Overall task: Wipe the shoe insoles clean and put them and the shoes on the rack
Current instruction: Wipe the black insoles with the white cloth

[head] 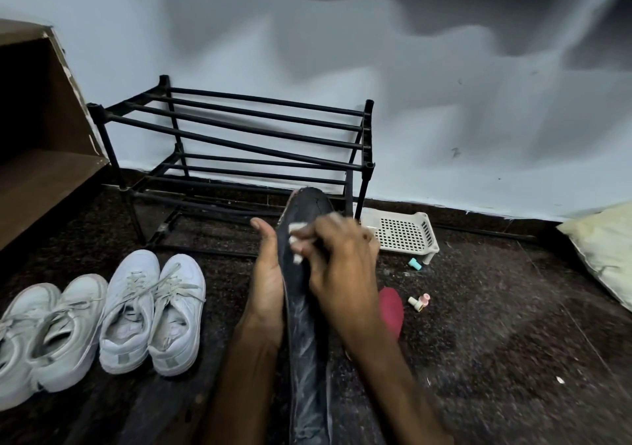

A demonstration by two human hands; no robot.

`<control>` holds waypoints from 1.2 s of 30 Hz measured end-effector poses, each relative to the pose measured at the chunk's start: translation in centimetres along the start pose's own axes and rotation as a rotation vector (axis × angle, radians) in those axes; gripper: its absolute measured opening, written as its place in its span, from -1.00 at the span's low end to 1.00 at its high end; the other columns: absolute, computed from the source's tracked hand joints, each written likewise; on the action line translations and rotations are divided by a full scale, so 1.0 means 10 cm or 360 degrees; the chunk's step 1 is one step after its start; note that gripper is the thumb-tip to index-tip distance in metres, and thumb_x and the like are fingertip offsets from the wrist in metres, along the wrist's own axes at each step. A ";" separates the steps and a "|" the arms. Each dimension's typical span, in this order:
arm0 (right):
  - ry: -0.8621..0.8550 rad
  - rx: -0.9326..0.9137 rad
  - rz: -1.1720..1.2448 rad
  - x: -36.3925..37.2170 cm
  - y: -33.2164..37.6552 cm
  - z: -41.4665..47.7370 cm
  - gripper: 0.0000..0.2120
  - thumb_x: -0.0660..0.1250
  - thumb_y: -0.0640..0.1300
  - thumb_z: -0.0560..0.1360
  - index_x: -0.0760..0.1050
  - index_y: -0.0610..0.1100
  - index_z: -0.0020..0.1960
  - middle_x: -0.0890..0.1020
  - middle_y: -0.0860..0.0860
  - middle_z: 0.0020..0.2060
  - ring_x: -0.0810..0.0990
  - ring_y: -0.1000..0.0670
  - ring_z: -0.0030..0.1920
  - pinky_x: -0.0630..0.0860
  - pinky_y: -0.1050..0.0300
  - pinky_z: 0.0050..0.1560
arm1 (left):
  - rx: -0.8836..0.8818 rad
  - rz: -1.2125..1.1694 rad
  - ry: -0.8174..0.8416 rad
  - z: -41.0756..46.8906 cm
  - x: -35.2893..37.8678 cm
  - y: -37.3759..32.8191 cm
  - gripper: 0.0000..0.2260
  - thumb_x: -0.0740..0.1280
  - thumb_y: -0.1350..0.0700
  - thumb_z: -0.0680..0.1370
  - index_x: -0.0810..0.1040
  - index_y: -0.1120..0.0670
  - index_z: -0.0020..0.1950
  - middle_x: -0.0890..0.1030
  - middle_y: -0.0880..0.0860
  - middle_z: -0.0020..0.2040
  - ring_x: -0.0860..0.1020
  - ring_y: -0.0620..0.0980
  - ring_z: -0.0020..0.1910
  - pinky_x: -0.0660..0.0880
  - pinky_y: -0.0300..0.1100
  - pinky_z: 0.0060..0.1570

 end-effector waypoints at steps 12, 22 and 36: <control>-0.0073 -0.0057 -0.0422 -0.03 0.14 0.14 -0.90 0.44 -0.12 0.42 0.57 -0.02 -0.08 0.59 0.08 -0.08 0.54 -0.01 0.00 0.31 -0.08 0.19 | 0.0040 0.0025 -0.0187 -0.01 0.01 -0.07 -0.30 0.11 -0.41 0.49 0.66 0.18 0.09 0.64 0.15 0.01 0.63 0.06 0.04 0.58 -0.10 0.05; -0.0234 0.0038 -0.0381 -0.12 0.01 0.47 -0.92 0.44 -0.08 0.46 0.60 0.02 -0.05 0.61 0.10 -0.08 0.52 -0.02 0.01 0.31 -0.03 0.11 | -0.0006 0.0022 -0.0042 -0.05 0.17 -0.01 -0.27 0.00 -0.34 0.57 0.55 0.25 0.29 0.59 0.24 0.23 0.56 0.13 0.25 0.55 -0.04 0.17; -0.0192 0.0012 -0.0228 -0.05 0.13 0.30 -0.90 0.41 -0.08 0.47 0.55 0.09 -0.05 0.58 0.17 -0.10 0.46 0.04 0.01 0.24 -0.03 0.08 | 0.0091 0.0338 -0.0168 0.01 0.01 -0.04 -0.42 0.03 -0.31 0.56 0.73 0.01 -0.08 0.65 0.06 0.02 0.66 -0.10 -0.03 0.60 -0.24 -0.03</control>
Point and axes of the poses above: each hand's wrist, its own z-axis towards the middle knuckle, its own x-axis out of the palm, y = z × x, the point moved 2 cm from there along z, towards the middle knuckle
